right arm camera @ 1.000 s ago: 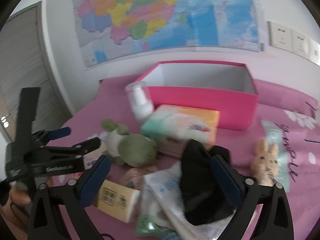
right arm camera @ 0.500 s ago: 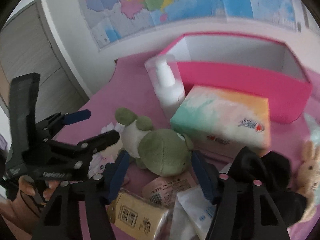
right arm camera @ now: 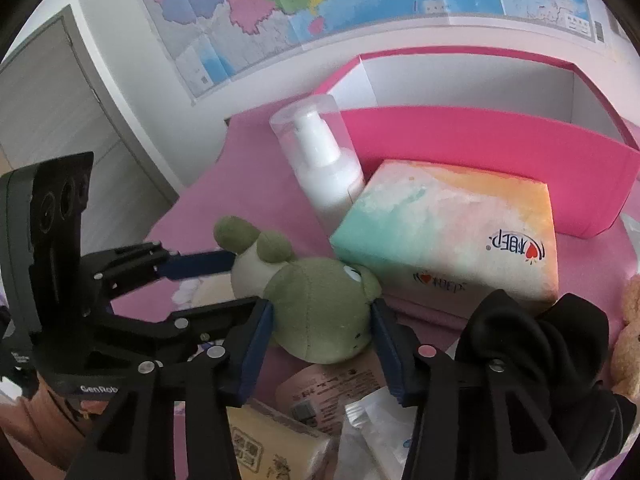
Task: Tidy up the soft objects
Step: 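Grasp the green-and-white plush frog with the right gripper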
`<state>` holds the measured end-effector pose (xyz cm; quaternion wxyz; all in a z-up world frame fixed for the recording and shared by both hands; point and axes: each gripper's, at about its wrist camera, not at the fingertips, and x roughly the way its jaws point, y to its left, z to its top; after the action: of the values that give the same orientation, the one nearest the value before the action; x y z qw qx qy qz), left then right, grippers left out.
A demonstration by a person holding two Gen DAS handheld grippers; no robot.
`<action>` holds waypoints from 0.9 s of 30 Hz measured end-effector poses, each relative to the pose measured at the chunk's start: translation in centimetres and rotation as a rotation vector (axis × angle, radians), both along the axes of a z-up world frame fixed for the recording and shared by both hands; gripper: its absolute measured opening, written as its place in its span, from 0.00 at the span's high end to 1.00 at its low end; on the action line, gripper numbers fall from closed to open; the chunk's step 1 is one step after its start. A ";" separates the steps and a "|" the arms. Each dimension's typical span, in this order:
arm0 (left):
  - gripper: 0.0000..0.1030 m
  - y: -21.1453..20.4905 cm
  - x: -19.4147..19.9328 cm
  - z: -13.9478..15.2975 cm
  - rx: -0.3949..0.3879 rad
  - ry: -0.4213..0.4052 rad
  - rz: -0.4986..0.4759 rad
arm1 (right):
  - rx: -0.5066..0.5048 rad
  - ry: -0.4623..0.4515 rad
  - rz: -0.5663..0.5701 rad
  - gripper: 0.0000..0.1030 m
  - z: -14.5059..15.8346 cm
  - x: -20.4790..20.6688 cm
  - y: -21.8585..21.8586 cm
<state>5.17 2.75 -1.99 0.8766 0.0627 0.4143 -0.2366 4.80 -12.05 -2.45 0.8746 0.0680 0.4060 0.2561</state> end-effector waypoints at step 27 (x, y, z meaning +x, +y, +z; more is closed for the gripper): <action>0.34 1.9 0.3 -1.1 -0.076 0.111 -0.022 | 0.007 0.031 -0.033 0.44 0.9 0.3 -2.4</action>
<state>5.48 4.67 -3.10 0.8514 0.0208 0.4523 -0.2648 5.11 -14.46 -1.59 0.8720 0.0816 0.4176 0.2421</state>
